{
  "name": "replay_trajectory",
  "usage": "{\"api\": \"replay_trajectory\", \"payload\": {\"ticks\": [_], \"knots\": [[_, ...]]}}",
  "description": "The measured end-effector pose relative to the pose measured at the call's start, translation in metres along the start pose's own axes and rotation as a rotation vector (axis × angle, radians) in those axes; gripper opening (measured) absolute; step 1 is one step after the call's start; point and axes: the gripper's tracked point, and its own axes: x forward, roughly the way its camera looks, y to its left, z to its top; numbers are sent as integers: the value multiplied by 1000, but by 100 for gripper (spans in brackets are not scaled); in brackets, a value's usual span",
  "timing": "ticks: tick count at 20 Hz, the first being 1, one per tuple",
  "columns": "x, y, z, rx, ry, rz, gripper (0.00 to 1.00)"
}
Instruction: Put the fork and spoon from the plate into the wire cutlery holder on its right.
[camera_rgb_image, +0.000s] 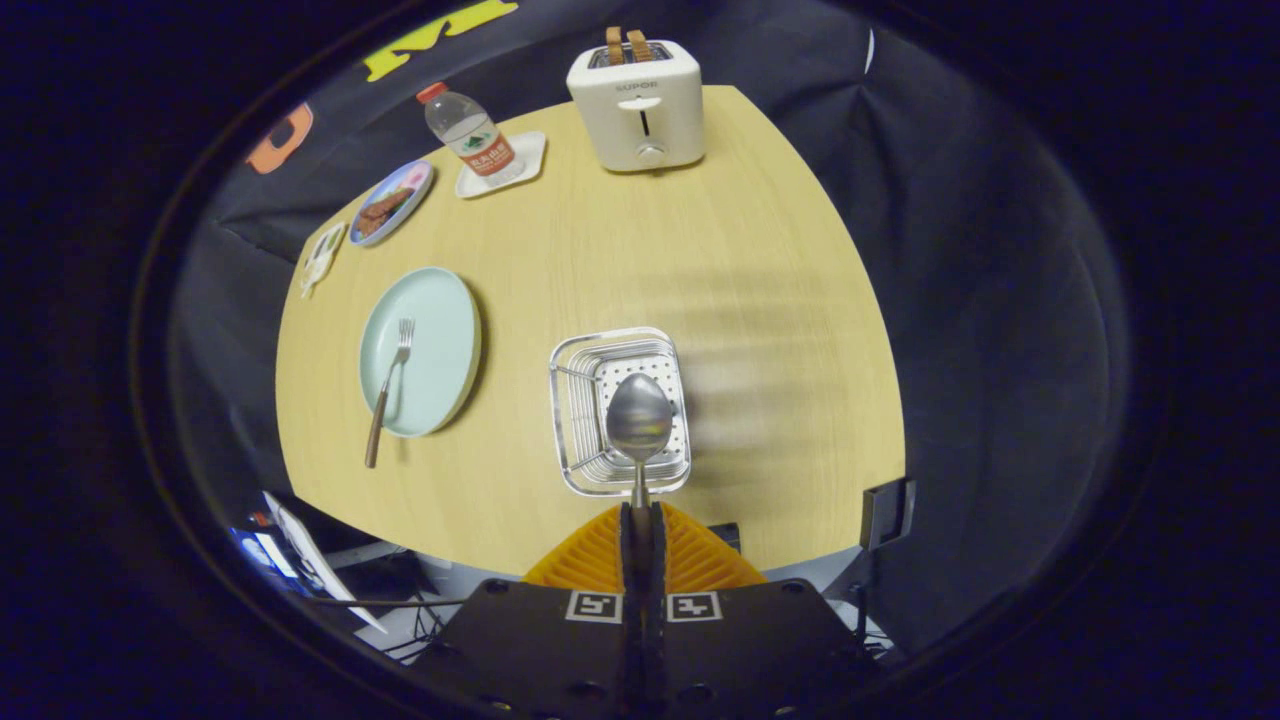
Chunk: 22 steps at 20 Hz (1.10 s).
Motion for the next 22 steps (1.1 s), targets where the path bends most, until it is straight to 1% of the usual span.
{"api": "replay_trajectory", "payload": {"ticks": [1,3,4,6,7,8,9,10,13,16,17,18,20,22], "knots": [[1,0,2,9,-5,7,4],[5,-2,6,5,-14,14,5],[4,-4,14,7,-35,14,8],[2,-2,19,9,-53,27,11],[-2,0,23,11,-69,34,9],[-4,1,26,8,-90,31,15],[-9,3,30,1,-123,35,15],[-17,10,36,-12,-167,46,21],[-39,32,55,-47,-317,63,50],[-61,74,66,-114,-469,105,78],[-66,90,69,-144,-515,123,81],[-69,107,70,-172,-558,144,88],[-71,144,70,-219,-637,188,91],[-63,175,64,-252,-672,218,93]]}}
